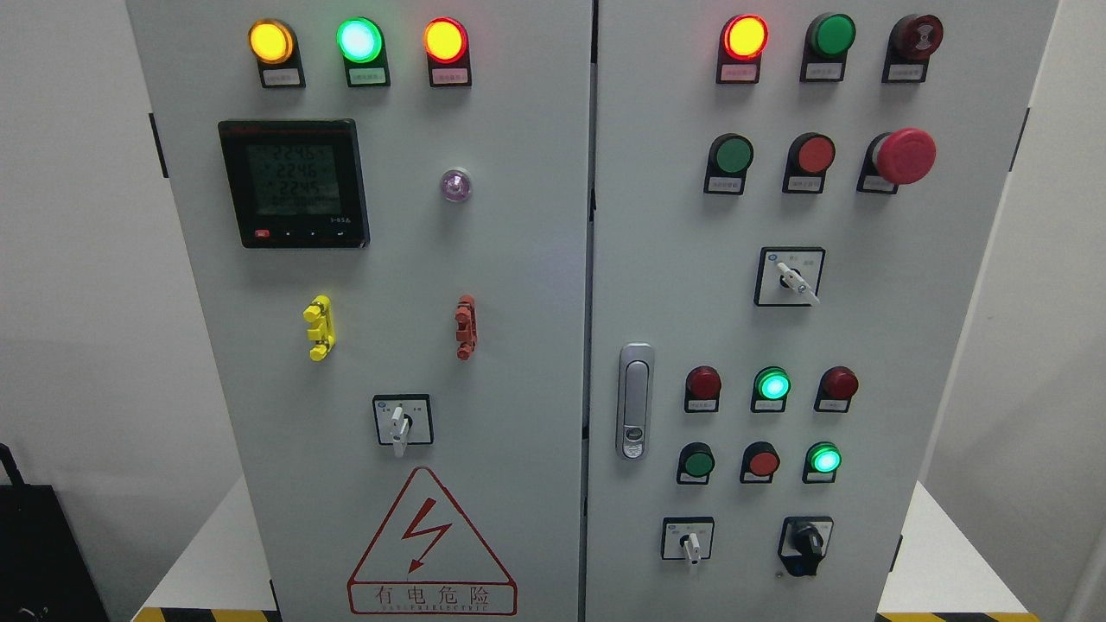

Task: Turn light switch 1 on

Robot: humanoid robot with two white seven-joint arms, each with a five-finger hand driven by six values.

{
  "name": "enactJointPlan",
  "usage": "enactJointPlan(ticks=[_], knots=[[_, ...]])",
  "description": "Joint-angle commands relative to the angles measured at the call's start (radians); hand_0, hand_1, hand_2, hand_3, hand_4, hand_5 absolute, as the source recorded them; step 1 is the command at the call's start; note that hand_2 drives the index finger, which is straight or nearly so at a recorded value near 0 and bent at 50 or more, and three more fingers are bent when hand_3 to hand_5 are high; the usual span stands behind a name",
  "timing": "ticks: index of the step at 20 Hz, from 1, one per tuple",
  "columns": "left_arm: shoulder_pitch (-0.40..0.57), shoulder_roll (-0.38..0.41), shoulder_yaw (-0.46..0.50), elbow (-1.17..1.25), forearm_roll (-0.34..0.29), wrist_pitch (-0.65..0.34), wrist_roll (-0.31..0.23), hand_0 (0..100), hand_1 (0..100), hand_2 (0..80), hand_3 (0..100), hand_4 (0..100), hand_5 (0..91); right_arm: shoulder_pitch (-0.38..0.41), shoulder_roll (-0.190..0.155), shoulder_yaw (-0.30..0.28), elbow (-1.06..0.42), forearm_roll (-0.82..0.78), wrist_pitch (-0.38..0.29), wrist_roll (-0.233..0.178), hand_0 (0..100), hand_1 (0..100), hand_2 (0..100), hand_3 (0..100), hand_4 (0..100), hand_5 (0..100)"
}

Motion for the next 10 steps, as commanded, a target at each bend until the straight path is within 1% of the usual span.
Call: enactJointPlan(ticks=[1,4,7,8,9,10], knots=[[-0.07,-0.002,-0.081,-0.156,-0.044,0.035,0.016,26,44,40.7,71,86,76.2,0.0,0.0,-0.001,0.0,0.0,0.0,-0.001,0,0,0,0,0,0],[-0.119,-0.027,-0.106,-0.156,-0.113,0.081,0.049,24,46,42.9,73,88,77.9,0.0,0.0,-0.001,0.0,0.0,0.0,-0.002,0,0,0,0,0,0],[-0.159,-0.059,-0.144,-0.156,-0.139,0.136,0.087,23,47,44.3,75,89,79.5,0.0,0.0,0.001,0.0,0.0,0.0,-0.001,0,0,0,0,0,0],[-0.164,-0.067,-0.165,-0.156,-0.145,0.154,0.107,23,47,44.5,76,90,80.4,0.0,0.0,0.001,0.0,0.0,0.0,-0.001,0,0,0,0,0,0],[-0.167,-0.076,-0.187,-0.157,-0.161,0.17,0.139,23,47,44.5,76,90,80.9,0.0,0.0,0.001,0.0,0.0,0.0,-0.001,0,0,0,0,0,0],[-0.167,-0.078,-0.207,-0.157,-0.181,0.184,0.182,22,47,45.0,78,91,82.6,0.0,0.0,-0.001,0.0,0.0,0.0,-0.001,0,0,0,0,0,0]])
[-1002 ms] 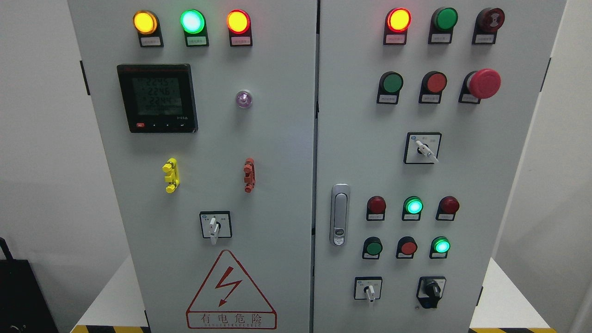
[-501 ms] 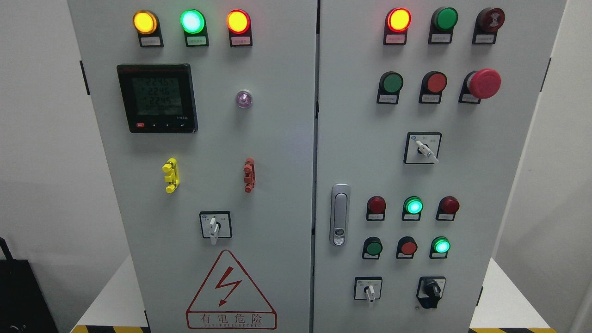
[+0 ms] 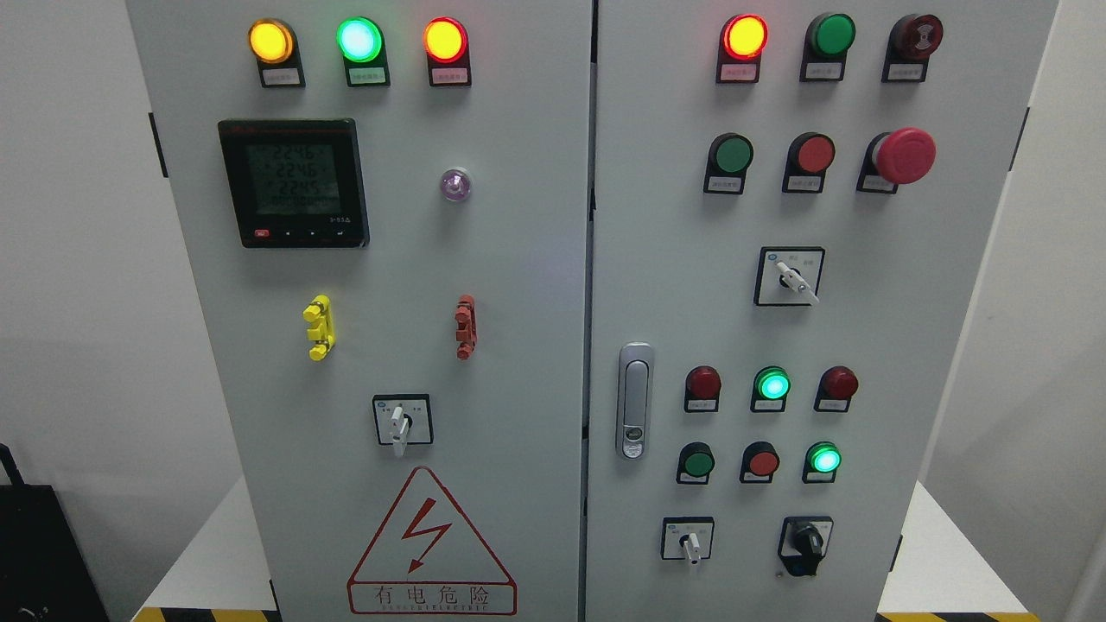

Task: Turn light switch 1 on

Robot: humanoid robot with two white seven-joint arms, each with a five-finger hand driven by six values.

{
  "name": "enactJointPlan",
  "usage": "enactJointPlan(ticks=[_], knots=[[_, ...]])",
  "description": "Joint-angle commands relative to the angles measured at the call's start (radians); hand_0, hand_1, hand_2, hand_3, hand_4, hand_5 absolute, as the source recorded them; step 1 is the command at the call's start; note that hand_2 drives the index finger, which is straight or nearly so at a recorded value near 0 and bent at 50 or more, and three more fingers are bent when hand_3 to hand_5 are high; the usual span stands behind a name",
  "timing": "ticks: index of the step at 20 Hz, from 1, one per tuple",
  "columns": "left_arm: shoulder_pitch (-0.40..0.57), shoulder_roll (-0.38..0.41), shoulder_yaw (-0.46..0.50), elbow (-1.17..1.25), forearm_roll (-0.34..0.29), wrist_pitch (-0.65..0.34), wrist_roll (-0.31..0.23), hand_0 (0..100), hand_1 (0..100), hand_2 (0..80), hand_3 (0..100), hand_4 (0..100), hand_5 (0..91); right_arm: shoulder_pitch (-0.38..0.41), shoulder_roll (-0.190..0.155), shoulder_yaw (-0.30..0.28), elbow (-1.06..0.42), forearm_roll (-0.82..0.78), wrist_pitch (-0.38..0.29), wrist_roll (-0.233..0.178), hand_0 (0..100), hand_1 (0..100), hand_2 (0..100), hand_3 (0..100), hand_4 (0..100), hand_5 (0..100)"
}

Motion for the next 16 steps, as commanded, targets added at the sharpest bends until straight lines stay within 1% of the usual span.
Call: enactJointPlan(ticks=[1,2,3,5,7,9,10,13,16], knots=[[-0.048,-0.056,-0.149,-0.064,-0.087,0.06,0.12,23,48,45.6,81,93,84.9,0.0,0.0,-0.001,0.0,0.0,0.0,0.0,0,0,0,0,0,0],[-0.05,-0.066,-0.172,-0.064,-0.101,0.083,0.157,23,50,46.0,81,93,85.2,0.0,0.0,0.001,0.0,0.0,0.0,0.0,0,0,0,0,0,0],[-0.053,-0.069,-0.194,-0.066,-0.107,0.097,0.181,23,53,46.3,82,94,85.4,0.0,0.0,0.001,0.0,0.0,0.0,0.0,0,0,0,0,0,0],[-0.055,-0.069,-0.227,-0.069,-0.11,0.105,0.2,22,57,47.0,84,95,85.7,0.0,0.0,-0.001,0.0,0.0,0.0,0.0,0,0,0,0,0,0],[-0.059,-0.073,-0.237,-0.069,-0.136,0.126,0.229,21,59,47.9,85,96,86.1,0.0,0.0,-0.001,0.0,0.0,0.0,0.0,0,0,0,0,0,0],[-0.071,-0.074,-0.252,-0.069,-0.142,0.165,0.26,20,59,48.4,86,96,86.2,0.0,0.0,0.001,0.0,0.0,0.0,0.0,0,0,0,0,0,0],[-0.078,-0.076,-0.254,-0.069,-0.138,0.183,0.267,19,59,48.6,87,96,86.3,0.0,0.0,-0.001,0.0,0.0,0.0,0.0,0,0,0,0,0,0],[-0.087,-0.08,-0.252,-0.069,-0.115,0.189,0.272,19,59,49.2,88,97,86.5,0.0,0.0,0.001,0.0,0.0,0.0,0.0,0,0,0,0,0,0],[-0.119,-0.083,-0.246,-0.069,-0.038,0.194,0.275,18,58,49.6,88,97,86.6,0.0,0.0,0.001,0.0,0.0,0.0,0.0,0,0,0,0,0,0]])
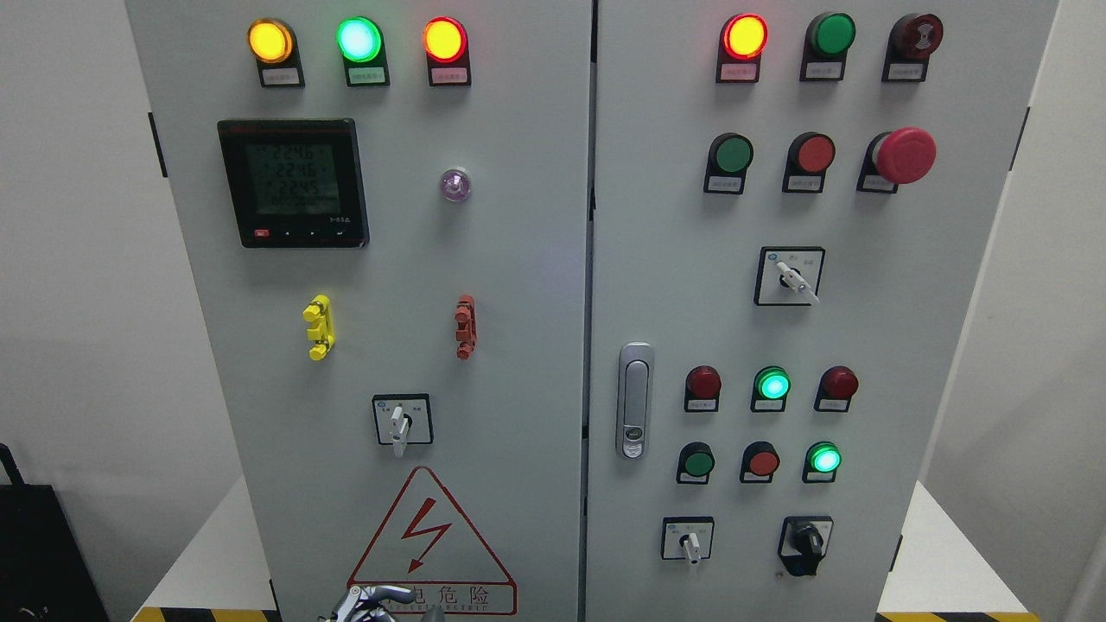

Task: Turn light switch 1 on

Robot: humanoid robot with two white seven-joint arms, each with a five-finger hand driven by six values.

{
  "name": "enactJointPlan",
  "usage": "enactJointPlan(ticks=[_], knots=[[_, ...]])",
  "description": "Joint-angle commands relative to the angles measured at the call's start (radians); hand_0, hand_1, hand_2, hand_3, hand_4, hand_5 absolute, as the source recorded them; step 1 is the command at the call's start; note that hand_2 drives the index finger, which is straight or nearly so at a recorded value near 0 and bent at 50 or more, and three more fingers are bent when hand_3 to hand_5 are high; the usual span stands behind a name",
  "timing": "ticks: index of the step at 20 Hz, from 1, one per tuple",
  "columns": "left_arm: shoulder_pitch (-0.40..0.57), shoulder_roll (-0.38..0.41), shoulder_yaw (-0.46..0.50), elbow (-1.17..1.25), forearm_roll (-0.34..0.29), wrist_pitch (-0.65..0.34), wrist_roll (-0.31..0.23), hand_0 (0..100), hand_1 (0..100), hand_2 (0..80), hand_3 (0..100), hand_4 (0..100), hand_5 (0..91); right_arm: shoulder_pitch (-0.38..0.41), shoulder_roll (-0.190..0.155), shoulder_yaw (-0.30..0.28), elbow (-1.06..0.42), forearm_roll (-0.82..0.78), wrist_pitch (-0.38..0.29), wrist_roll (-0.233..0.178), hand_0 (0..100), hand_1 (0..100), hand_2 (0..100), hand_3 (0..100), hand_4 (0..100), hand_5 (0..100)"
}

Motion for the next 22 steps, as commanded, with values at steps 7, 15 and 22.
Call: enactJointPlan(ticks=[7,15,22], knots=[[-0.09,-0.033,-0.06,-0.015,0.069,0.061,0.068,18,56,49.3,89,97,86.6,0.0,0.0,0.001,0.0,0.0,0.0,0.0,0,0,0,0,0,0],[-0.114,-0.038,-0.06,-0.017,0.069,0.13,0.149,18,62,50.7,92,98,86.7,0.0,0.0,-0.001,0.0,0.0,0.0,0.0,0,0,0,0,0,0],[-0.119,-0.036,-0.062,-0.017,0.069,0.158,0.182,17,64,52.1,93,98,86.8,0.0,-0.001,0.001,0.0,0.0,0.0,0.0,0,0,0,0,0,0]])
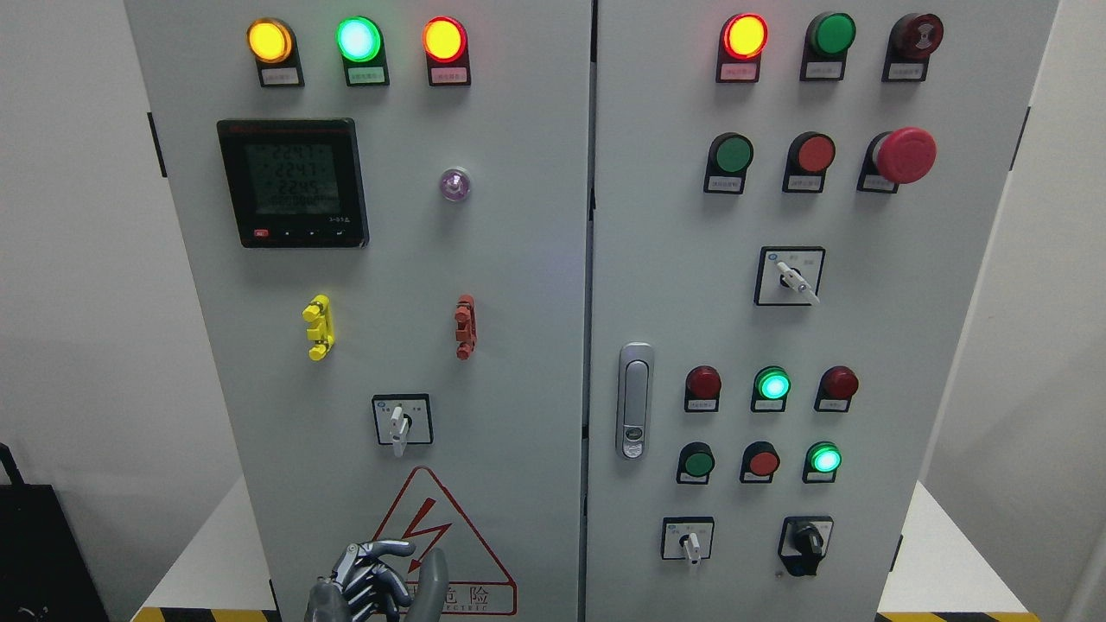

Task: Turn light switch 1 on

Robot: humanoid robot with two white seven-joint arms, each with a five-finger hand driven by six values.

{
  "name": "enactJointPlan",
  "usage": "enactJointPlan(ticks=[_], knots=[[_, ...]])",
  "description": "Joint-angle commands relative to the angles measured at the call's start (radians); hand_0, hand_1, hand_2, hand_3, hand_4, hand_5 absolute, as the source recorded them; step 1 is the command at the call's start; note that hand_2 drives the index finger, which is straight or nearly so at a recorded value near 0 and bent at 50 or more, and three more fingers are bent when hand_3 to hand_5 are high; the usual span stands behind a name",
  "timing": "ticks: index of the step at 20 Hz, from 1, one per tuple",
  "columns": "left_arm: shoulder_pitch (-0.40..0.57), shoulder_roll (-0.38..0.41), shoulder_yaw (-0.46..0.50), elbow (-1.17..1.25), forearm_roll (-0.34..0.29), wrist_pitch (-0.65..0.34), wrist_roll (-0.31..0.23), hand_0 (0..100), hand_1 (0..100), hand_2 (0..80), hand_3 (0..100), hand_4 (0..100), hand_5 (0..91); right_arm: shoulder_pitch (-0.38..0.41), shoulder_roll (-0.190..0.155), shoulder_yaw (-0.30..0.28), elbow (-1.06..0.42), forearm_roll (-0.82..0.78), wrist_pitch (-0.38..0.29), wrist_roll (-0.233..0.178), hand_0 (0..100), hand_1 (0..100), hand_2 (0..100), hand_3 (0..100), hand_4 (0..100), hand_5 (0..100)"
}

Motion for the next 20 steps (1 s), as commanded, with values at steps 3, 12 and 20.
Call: enactJointPlan(ticks=[3,12,20], knots=[[-0.023,-0.006,-0.006,-0.001,0.003,0.02,0.007,17,64,53.4,94,98,86.8,0.0,0.0,-0.001,0.0,0.0,0.0,0.0,0,0,0,0,0,0],[-0.052,-0.007,0.093,0.008,0.079,0.049,-0.039,18,63,55.8,96,99,86.9,0.0,-0.001,0.001,0.0,0.0,0.0,0.0,0,0,0,0,0,0],[-0.094,-0.009,0.115,0.005,0.075,0.072,-0.048,18,62,56.1,97,100,86.9,0.0,0.0,0.001,0.0,0.0,0.0,0.0,0,0,0,0,0,0]])
